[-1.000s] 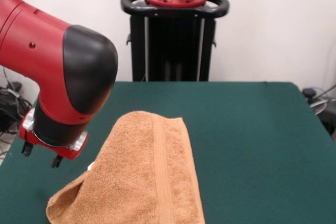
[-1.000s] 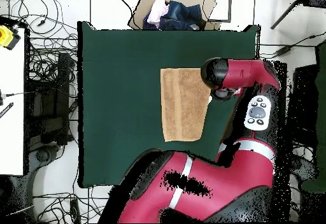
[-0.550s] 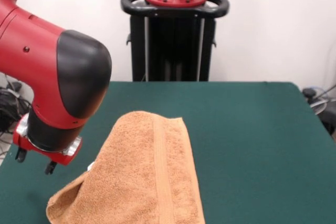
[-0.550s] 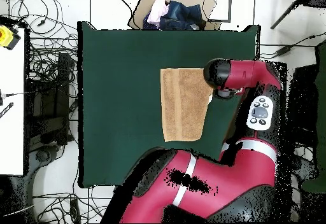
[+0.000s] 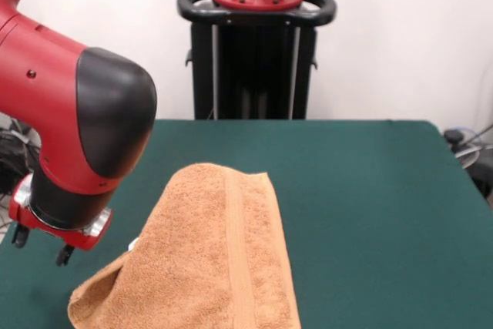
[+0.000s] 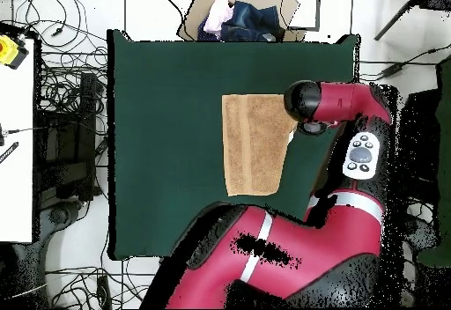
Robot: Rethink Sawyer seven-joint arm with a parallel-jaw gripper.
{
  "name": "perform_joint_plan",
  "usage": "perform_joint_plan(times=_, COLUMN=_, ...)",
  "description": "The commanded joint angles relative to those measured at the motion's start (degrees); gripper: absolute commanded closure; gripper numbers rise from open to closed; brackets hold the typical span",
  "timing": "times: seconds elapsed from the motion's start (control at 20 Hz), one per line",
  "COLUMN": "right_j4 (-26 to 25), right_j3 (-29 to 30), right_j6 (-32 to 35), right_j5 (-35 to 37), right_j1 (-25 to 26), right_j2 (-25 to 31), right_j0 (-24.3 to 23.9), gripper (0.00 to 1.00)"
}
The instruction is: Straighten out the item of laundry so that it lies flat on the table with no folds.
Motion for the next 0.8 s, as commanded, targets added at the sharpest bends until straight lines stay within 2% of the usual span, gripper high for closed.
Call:
perform_joint_plan(times=0.05, right_j4=-4.33, right_j3=-0.38, right_j6=-7.85, right_j5=14.47, right_j1=3.23, right_j2=-1.1, right_j0=3.47, gripper=0.0)
perform_joint_plan(times=0.4, right_j4=-6.4, right_j3=-0.35, right_j6=-15.81, right_j5=24.45, right_j1=1.62, right_j2=-1.44, right_j0=4.45, gripper=0.0)
perform_joint_plan(times=0.8, right_j4=-7.06, right_j3=-2.67, right_j6=-14.53, right_j5=26.54, right_j1=1.89, right_j2=1.33, right_j0=3.87, gripper=0.0)
